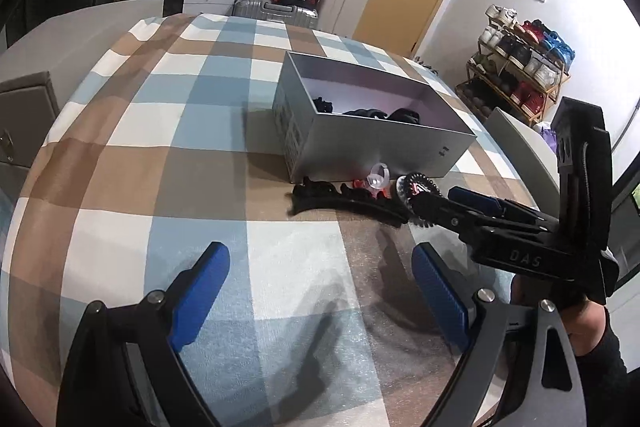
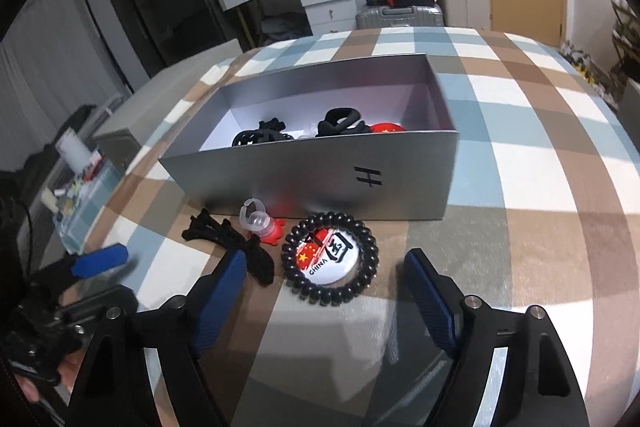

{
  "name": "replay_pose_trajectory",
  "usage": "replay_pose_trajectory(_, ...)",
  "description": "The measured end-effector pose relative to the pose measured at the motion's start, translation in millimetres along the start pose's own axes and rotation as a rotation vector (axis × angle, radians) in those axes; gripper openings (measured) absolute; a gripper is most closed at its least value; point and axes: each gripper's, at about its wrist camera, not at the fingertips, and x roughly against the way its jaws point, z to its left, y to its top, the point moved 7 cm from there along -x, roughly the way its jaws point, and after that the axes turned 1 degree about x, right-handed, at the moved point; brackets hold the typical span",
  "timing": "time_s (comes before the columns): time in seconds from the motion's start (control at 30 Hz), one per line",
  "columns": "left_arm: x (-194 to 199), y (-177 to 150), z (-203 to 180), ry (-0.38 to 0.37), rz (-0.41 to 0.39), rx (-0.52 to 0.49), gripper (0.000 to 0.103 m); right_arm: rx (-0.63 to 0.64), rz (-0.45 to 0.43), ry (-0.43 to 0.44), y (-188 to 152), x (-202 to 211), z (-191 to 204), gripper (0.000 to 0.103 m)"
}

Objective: Organize jewelry
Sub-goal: 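Withdraw both tools from the box toward the remaining items, then grasp the black beaded coil bracelet with the right gripper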

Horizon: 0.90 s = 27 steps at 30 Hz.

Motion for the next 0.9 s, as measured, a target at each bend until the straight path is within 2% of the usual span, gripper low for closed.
replay_pose_trajectory(0.07,0,0,-1,0.002,-0.001,-0.01,0.09,0.012,0.007,-0.021,1,-3,1,0.08)
replay_pose_trajectory(0.17,2,0,-3,-0.008,-0.006,-0.016,0.09,0.019,0.019,-0.044,1,-6,1,0.07)
replay_pose_trajectory(0.23,3,1,-5,-0.024,-0.009,-0.02,0.09,0.019,0.018,-0.052,0,-5,0,0.06)
replay_pose_trajectory(0.27,4,1,-6,-0.031,-0.009,-0.023,0.09,0.016,0.016,-0.057,0,-4,-1,0.051)
replay_pose_trajectory(0.47,6,4,-7,0.003,-0.021,-0.04,0.09,0.004,0.001,-0.044,-1,1,-3,0.037)
replay_pose_trajectory(0.6,6,3,-7,-0.003,-0.012,-0.03,0.09,0.005,-0.012,-0.038,-3,6,-3,0.031)
replay_pose_trajectory(0.63,6,3,-8,-0.001,-0.01,-0.032,0.09,0.005,-0.019,-0.04,-2,7,-3,0.025)
replay_pose_trajectory(0.67,6,3,-8,0.003,-0.008,-0.035,0.09,0.008,-0.01,-0.03,-3,7,-3,0.004)
replay_pose_trajectory(0.9,8,4,-11,0.004,-0.006,-0.043,0.09,-0.02,0.01,-0.001,-7,9,-7,0.006)
